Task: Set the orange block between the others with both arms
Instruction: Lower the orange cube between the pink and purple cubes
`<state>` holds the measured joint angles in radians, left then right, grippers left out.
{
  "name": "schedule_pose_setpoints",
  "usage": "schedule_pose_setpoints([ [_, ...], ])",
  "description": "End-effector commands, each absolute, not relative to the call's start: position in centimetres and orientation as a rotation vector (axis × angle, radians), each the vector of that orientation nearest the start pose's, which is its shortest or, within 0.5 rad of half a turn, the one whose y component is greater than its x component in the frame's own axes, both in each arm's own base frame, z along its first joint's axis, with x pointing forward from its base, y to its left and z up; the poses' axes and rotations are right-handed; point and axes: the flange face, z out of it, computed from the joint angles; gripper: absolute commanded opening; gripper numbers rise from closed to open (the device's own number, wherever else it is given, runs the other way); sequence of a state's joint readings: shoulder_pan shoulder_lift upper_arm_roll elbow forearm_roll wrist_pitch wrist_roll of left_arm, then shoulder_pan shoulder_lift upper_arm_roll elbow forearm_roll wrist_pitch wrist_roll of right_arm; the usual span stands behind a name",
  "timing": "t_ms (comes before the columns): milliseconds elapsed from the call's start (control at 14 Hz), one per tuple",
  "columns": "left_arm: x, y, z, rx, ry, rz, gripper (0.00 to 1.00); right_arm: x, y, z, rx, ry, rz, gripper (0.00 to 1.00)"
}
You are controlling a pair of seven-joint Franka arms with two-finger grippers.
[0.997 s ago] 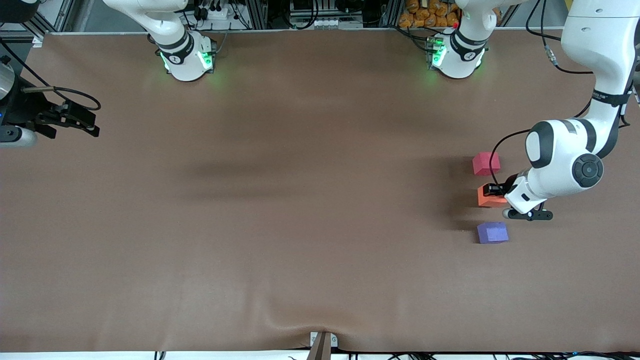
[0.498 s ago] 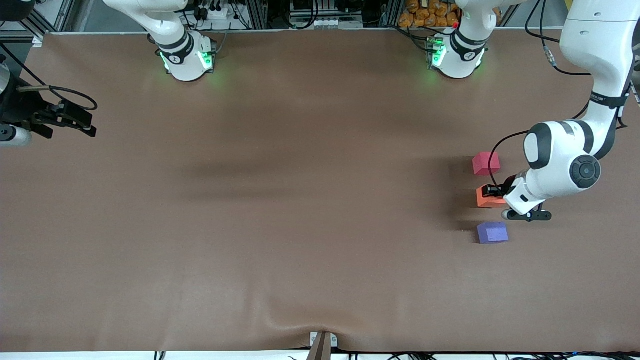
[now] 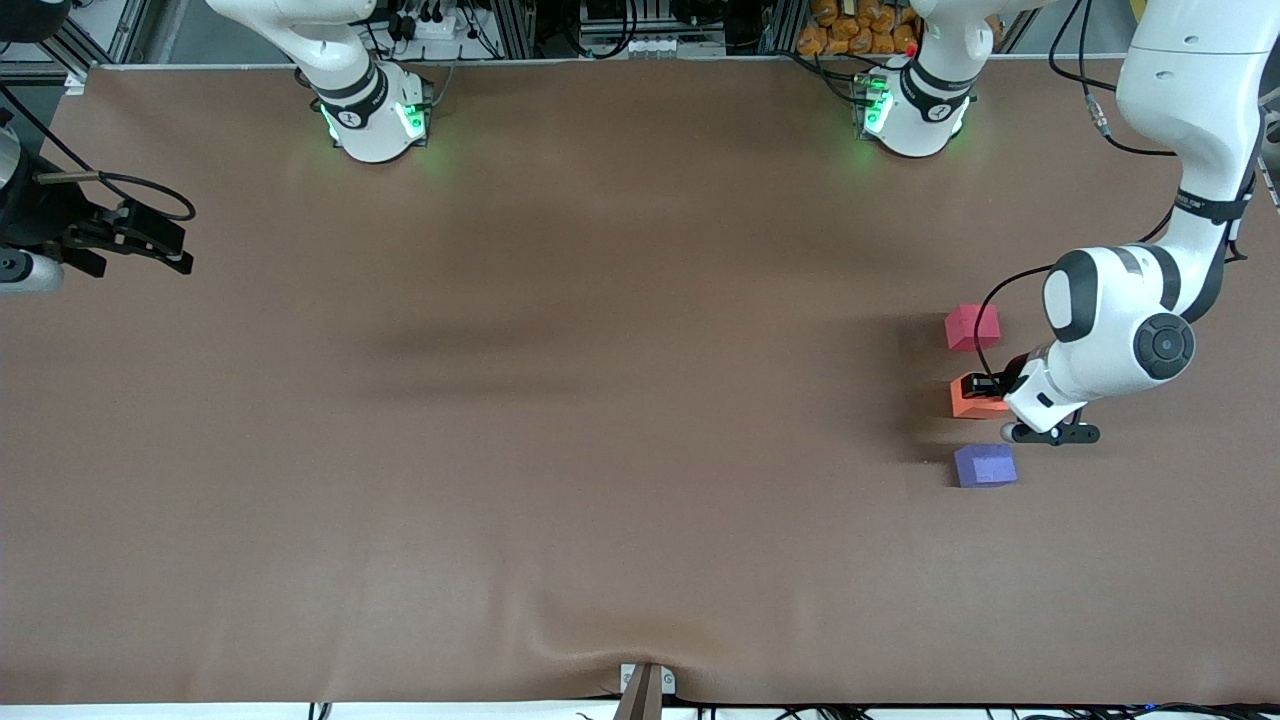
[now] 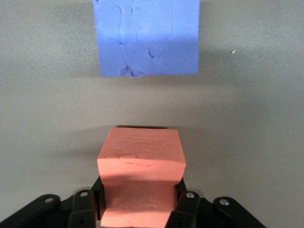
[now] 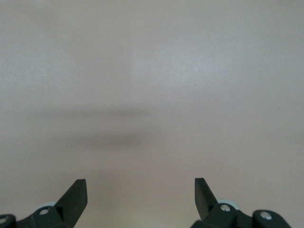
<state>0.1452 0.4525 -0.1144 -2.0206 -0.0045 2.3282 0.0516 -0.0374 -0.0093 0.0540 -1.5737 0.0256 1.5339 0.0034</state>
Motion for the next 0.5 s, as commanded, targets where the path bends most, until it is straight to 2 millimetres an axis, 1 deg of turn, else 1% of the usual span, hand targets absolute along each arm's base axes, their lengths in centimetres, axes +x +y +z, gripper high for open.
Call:
schedule_pose_setpoints([
  [0, 58.7, 2.08, 21.04, -3.184, -0.006, 0.2, 0.21, 54.93, 1.22, 62.98, -3.131, -0.044, 0.036, 1.0],
  [142, 58.74, 2.53, 20.94, -3.183, -0.016, 0.197, 0.22, 54.98, 1.24, 62.9, -3.129, -0.044, 0.039, 1.0],
  [427, 58.87, 2.56, 20.85, -3.177, -0.004, 0.194, 0.22, 54.98, 0.97, 62.9, -3.131, -0.037, 0.039, 1.0],
])
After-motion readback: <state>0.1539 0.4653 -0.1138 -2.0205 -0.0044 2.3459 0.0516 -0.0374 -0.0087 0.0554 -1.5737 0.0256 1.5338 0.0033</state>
